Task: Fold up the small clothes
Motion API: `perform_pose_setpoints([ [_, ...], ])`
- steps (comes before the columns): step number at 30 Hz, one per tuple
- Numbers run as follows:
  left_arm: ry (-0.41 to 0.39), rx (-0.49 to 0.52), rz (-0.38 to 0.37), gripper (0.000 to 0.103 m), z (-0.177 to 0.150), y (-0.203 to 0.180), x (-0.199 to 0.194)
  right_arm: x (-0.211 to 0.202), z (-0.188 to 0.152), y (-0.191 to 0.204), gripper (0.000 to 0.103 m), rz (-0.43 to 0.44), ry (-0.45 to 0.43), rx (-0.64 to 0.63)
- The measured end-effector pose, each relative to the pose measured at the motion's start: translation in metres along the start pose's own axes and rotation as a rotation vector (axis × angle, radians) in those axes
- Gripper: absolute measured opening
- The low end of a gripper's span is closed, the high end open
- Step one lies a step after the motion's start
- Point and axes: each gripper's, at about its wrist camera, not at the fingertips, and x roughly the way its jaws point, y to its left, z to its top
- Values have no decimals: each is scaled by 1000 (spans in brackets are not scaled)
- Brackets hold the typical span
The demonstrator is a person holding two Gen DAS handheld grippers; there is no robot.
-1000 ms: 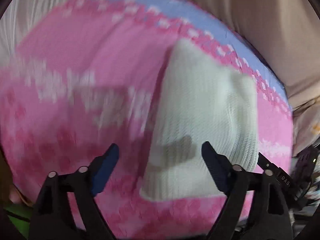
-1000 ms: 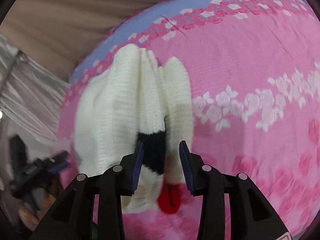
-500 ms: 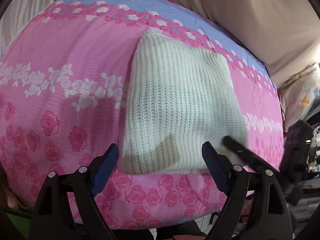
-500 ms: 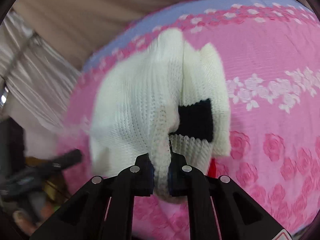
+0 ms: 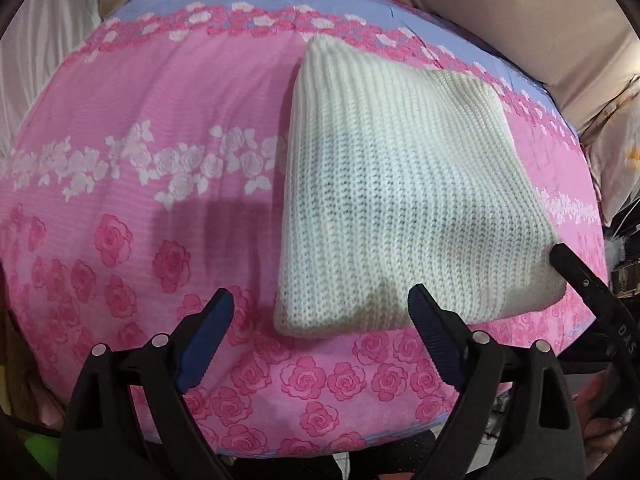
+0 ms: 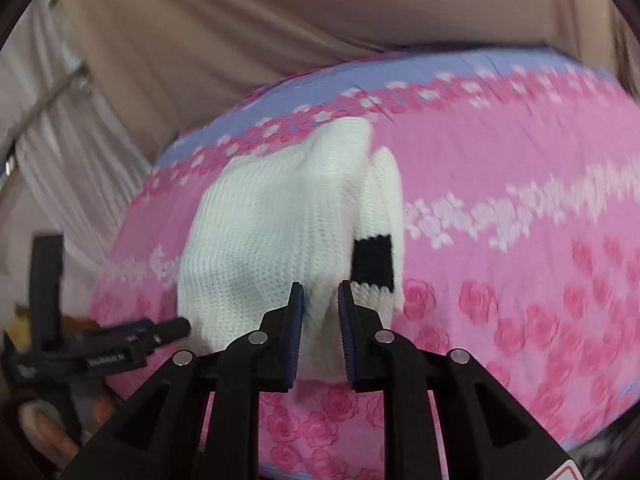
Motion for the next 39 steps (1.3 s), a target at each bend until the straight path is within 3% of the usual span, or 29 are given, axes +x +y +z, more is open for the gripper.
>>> perform_pose_setpoints([
  [4, -44, 34, 52, 86, -2, -10, -7, 58, -18, 0, 16, -152, 150, -104],
  [10, -120, 56, 128, 91, -1, -15, -19, -5, -23, 20, 27, -182, -39, -102],
  [14, -123, 36, 173, 91, 2, -15, -17, -30, -16, 34, 28, -110, -120, -110],
  [19, -222, 63, 210, 91, -2, -24, -33, -17, -13, 44, 29, -85, -69, -68],
  [20, -242, 65, 215, 91, -2, -26, -36, -19, -14, 46, 33, -84, -77, -62],
  [23, -294, 77, 219, 91, -4, -32, -46, -31, -18, 57, 57, -126, -142, -82],
  [26, -347, 95, 209, 91, -7, -40, -56, -44, -19, 69, 66, -172, -211, -120],
  [28, -382, 101, 194, 97, -8, -46, -64, -48, -20, 73, 66, -179, -228, -134],
  [33, -468, 132, 171, 98, -10, -61, -82, -58, -22, 68, 66, -195, -251, -106],
  [39, -459, 118, 179, 98, -3, -64, -87, -63, -25, 57, 67, -208, -253, -58],
])
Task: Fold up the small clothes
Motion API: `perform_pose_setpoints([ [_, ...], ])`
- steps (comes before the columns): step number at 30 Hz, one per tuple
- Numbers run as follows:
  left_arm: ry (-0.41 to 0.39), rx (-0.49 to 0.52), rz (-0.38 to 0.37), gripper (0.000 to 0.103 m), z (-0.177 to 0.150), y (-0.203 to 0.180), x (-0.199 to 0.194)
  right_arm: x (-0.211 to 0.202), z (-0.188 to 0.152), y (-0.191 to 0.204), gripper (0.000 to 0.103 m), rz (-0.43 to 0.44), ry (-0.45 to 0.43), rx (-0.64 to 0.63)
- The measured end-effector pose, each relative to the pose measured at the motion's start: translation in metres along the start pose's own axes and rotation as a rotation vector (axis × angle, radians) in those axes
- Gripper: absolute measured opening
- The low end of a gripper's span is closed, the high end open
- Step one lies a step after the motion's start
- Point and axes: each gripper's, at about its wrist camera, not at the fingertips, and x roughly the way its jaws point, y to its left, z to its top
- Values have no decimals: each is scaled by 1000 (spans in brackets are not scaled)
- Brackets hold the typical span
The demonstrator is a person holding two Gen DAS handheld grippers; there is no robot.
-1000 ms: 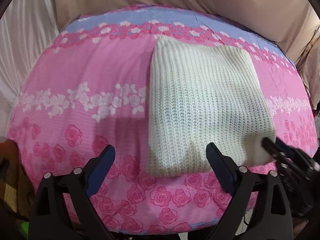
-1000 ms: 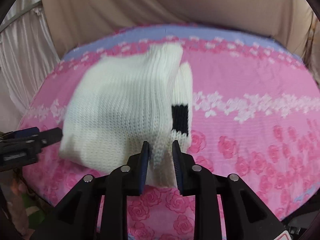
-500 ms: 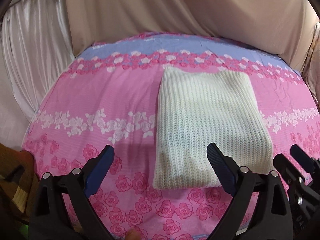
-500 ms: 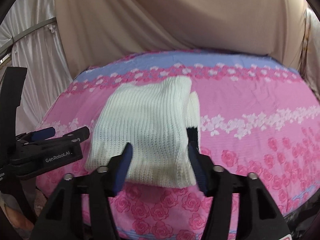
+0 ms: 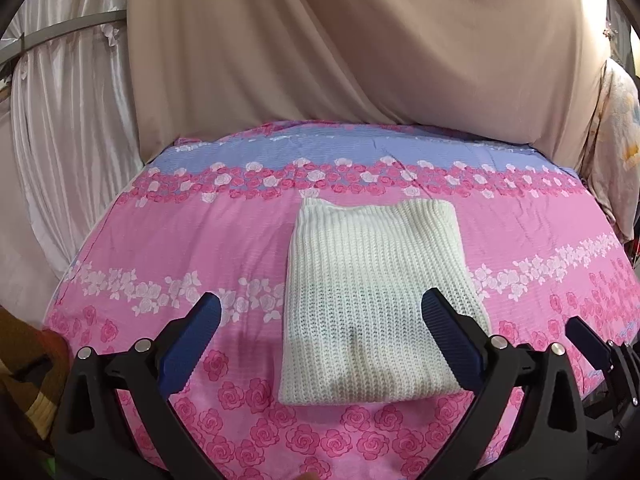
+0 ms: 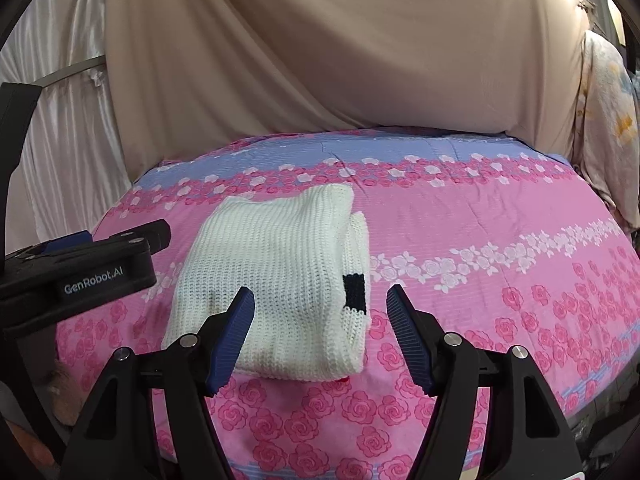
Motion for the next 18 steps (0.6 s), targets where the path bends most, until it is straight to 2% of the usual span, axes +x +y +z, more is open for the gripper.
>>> perform_pose_setpoints([
  [3, 31, 25, 55, 98, -1, -4, 4, 0, -2, -2, 67, 0, 9, 10],
  [5, 23, 50, 82, 98, -6, -9, 4, 1, -4, -2, 67, -1, 18, 11],
  [7, 33, 41, 72, 98, -12, -9, 5, 3, -7, -2, 67, 4, 31, 12],
  [12, 128, 38, 49, 98, -25, -9, 17, 5, -12, -2, 67, 0, 55, 11],
  [18, 149, 25, 42, 98, -32, -10, 16, 6, -14, 0, 71, -6, 65, 4],
])
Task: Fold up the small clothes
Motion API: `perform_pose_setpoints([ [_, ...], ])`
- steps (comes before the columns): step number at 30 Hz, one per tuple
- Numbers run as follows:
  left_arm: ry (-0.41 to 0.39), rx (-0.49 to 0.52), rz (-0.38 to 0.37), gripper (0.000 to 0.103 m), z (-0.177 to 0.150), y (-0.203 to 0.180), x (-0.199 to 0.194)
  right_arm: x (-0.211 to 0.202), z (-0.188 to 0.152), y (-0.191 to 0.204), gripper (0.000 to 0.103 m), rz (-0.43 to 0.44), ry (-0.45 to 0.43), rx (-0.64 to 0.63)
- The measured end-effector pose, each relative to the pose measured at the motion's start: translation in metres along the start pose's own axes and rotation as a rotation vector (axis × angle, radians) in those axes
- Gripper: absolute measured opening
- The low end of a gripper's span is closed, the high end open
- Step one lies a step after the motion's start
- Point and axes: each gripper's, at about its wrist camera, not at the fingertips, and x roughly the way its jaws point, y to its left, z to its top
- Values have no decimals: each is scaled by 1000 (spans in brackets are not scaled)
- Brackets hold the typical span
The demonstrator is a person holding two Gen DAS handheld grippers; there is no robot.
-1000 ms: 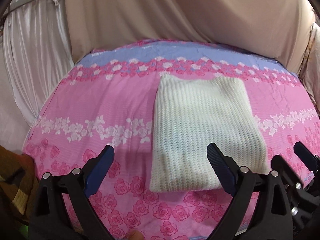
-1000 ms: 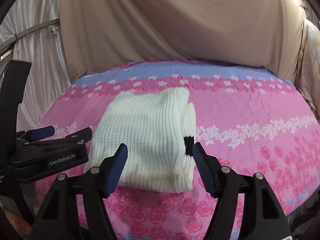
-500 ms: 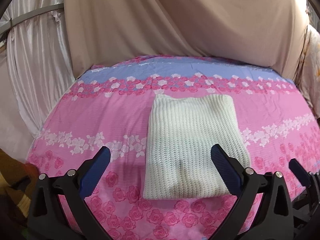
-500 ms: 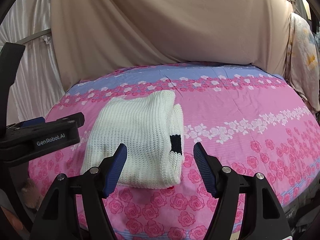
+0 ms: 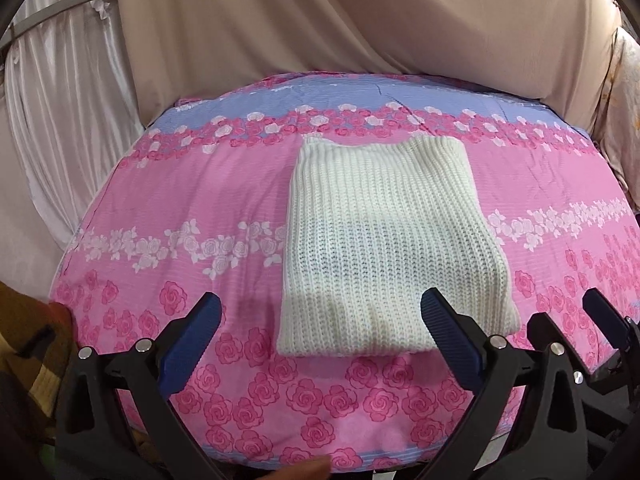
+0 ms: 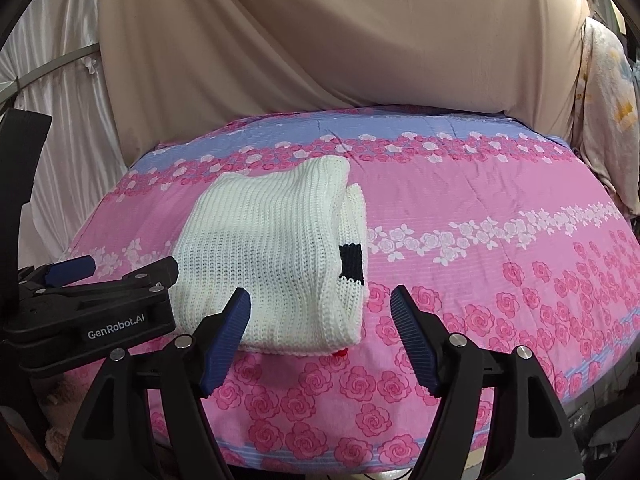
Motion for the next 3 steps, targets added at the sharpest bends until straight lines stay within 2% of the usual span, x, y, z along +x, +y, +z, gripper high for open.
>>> perform_pose_setpoints([
  [3, 24, -7, 5, 98, -2, 1, 5, 1, 0, 2, 71, 4, 2, -5],
])
